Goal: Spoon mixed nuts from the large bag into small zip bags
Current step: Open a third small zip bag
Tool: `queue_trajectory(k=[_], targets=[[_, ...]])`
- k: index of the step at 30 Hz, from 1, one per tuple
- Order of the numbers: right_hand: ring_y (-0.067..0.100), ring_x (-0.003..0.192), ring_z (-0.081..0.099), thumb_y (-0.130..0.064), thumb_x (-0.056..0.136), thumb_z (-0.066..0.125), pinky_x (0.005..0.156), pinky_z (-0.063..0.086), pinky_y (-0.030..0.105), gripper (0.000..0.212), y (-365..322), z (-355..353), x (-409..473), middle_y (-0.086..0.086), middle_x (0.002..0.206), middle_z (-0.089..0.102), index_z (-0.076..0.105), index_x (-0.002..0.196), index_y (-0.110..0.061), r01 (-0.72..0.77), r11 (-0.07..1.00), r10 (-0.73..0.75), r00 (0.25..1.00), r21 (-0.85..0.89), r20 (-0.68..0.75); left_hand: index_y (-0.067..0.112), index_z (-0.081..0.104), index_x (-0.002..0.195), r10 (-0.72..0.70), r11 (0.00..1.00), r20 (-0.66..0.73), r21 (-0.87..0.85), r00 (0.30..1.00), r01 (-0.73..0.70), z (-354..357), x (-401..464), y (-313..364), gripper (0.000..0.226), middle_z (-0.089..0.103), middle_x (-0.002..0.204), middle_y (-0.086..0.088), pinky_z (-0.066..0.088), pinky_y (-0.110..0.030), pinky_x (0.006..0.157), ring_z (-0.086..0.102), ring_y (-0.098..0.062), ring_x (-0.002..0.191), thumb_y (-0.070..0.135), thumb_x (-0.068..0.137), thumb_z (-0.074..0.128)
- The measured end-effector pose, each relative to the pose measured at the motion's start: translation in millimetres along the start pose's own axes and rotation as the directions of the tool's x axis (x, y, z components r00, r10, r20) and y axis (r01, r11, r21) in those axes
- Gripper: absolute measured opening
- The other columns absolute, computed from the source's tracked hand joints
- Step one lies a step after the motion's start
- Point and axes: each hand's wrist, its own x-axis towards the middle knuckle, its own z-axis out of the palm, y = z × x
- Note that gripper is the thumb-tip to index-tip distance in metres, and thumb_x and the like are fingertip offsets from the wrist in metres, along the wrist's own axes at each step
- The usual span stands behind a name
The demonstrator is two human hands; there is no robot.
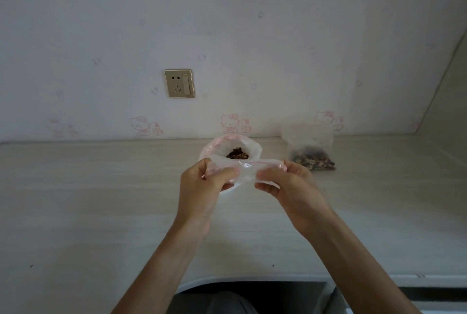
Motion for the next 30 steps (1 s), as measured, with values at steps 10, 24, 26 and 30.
queue_trajectory(k=[10,24,26,30], targets=[[0.03,0.069,0.074,0.003,0.092,0.07,0.058,0.061,0.037,0.017,3,0,6,0.015,0.089,0.077,0.058,0.093,-0.01,0.002,0.998,0.017,0.938,0.055,-0.347,0.002,0.061,0.097,0.119,0.989,-0.128,0.102,0.985,-0.107,-5,1,-14,0.012,0.064,0.097,-0.02,0.064,-0.037,0.063,0.074,-0.022,0.076,0.002,0.091,0.072],[0.014,0.079,0.076,-0.002,0.083,0.07,0.07,0.062,0.024,0.012,5,-17,11,0.009,0.089,0.076,0.08,0.085,-0.007,-0.273,0.833,0.249,0.962,0.481,0.114,0.009,0.083,0.091,-0.227,0.772,0.32,-0.516,0.92,0.37,-23,7,-5,0.014,0.078,0.102,-0.012,0.062,-0.028,0.077,0.078,-0.016,0.092,0.012,0.081,0.073],[0.013,0.078,0.075,-0.005,0.085,0.069,0.073,0.063,0.026,0.011,5,-15,11,0.008,0.088,0.075,0.08,0.089,-0.007,-0.295,0.828,0.25,0.955,0.476,0.156,0.009,0.081,0.098,-0.186,0.763,0.361,-0.533,0.914,0.366,-25,8,-7,0.016,0.076,0.107,-0.011,0.062,-0.034,0.084,0.075,-0.019,0.102,0.014,0.09,0.069],[0.016,0.076,0.068,-0.015,0.094,0.063,0.078,0.062,0.03,0.012,5,-13,11,0.006,0.081,0.067,0.072,0.092,-0.008,-0.318,0.871,0.268,0.946,0.374,0.181,0.016,0.071,0.1,-0.145,0.834,0.36,-0.457,0.922,0.309,-24,4,-10,0.009,0.067,0.086,-0.009,0.06,-0.048,0.086,0.074,-0.021,0.09,0.017,0.093,0.066]])
